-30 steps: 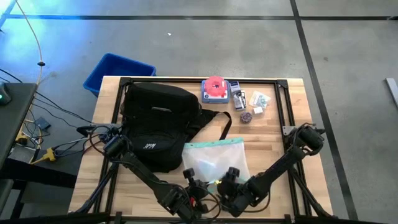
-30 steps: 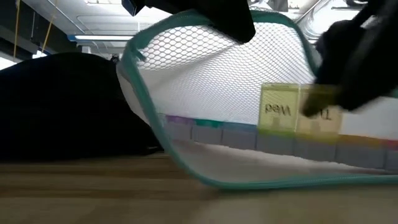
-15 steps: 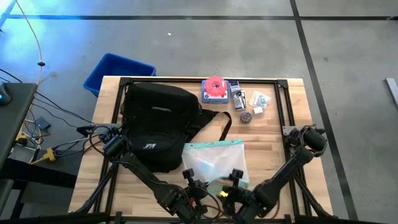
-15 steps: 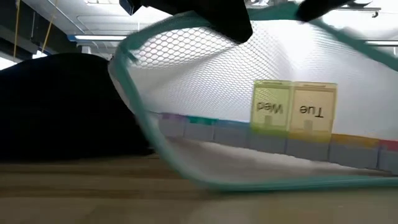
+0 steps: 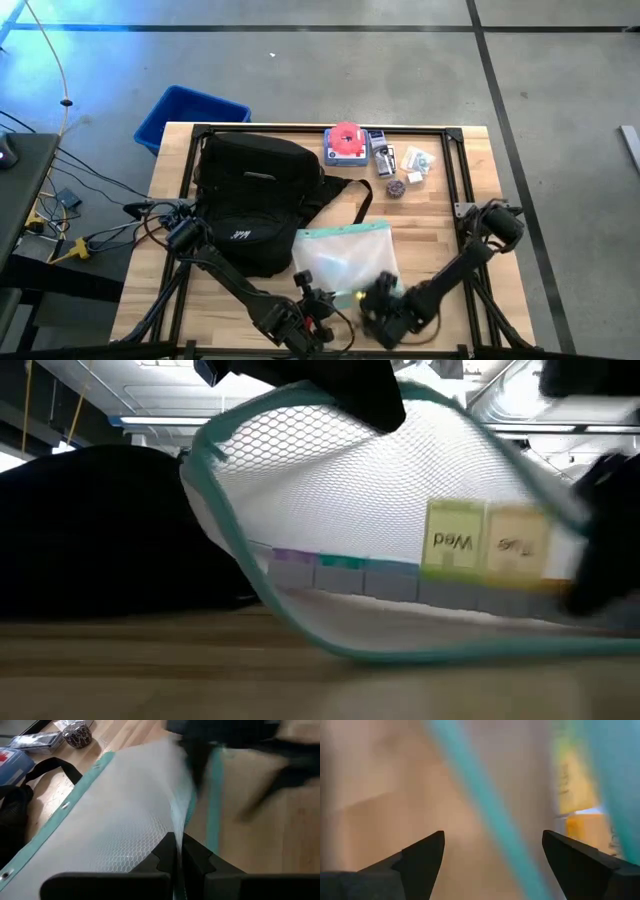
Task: Unpack backpack
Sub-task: Put the medicine organizer into the zip bag
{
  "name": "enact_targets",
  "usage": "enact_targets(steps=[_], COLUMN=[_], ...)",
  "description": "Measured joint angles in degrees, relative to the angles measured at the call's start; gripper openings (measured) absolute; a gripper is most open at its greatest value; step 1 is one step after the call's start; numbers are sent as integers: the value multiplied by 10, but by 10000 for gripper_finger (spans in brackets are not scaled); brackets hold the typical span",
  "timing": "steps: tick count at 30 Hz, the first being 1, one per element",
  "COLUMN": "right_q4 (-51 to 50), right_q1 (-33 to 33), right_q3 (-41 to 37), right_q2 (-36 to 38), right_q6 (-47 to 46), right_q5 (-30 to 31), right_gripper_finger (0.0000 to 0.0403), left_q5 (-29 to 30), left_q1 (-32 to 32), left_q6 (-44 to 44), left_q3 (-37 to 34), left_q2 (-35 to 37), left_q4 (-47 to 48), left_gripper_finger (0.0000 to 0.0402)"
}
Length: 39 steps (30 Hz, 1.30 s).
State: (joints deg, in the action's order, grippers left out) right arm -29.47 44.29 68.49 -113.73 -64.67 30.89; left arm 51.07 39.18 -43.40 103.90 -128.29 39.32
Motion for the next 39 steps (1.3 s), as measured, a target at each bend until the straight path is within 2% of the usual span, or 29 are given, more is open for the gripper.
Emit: enact_targets(steps=[2, 4, 8, 12, 17, 19, 21, 27, 29, 32, 35, 39], right_q4=[-36, -55, -65, -58, 3, 35, 48, 31, 29, 27, 24, -33], right_q1=[-8, -10, -5, 1, -2, -7, -13, -57, -70, -79, -80, -74], right_q3=[-10, -3, 29, 55, 53, 41, 28, -7, -9, -3, 10, 51], right_q2=[-1, -1, 0, 0, 1, 1, 1, 1, 1, 1, 1, 4], right_q6=[-47, -49, -8, 49, 105, 130, 139, 68, 56, 71, 91, 100], right_q5=[66, 114, 119, 74, -77, -114, -98, 92, 118, 101, 52, 20], right_gripper_finger=[320, 320, 320, 320, 320, 320, 320, 320, 320, 320, 320, 320], left_q5=[0, -1, -5, -11, -11, -11, -11, -6, -5, -9, -13, -29], left_q1=[-1, -2, 0, 1, 2, 2, 2, 1, 1, 2, 3, 3], left_q6=[0, 0, 0, 1, 1, 1, 1, 1, 1, 1, 0, 0], left_q3=[0, 0, 0, 0, 0, 0, 0, 0, 0, 0, 0, 0], left_q2=[0, 0, 0, 0, 0, 0, 0, 0, 0, 0, 0, 5], left_q4=[0, 0, 1, 2, 2, 2, 2, 5, 6, 9, 15, 16], left_gripper_finger=[0, 0, 0, 0, 0, 0, 0, 0, 0, 0, 0, 0])
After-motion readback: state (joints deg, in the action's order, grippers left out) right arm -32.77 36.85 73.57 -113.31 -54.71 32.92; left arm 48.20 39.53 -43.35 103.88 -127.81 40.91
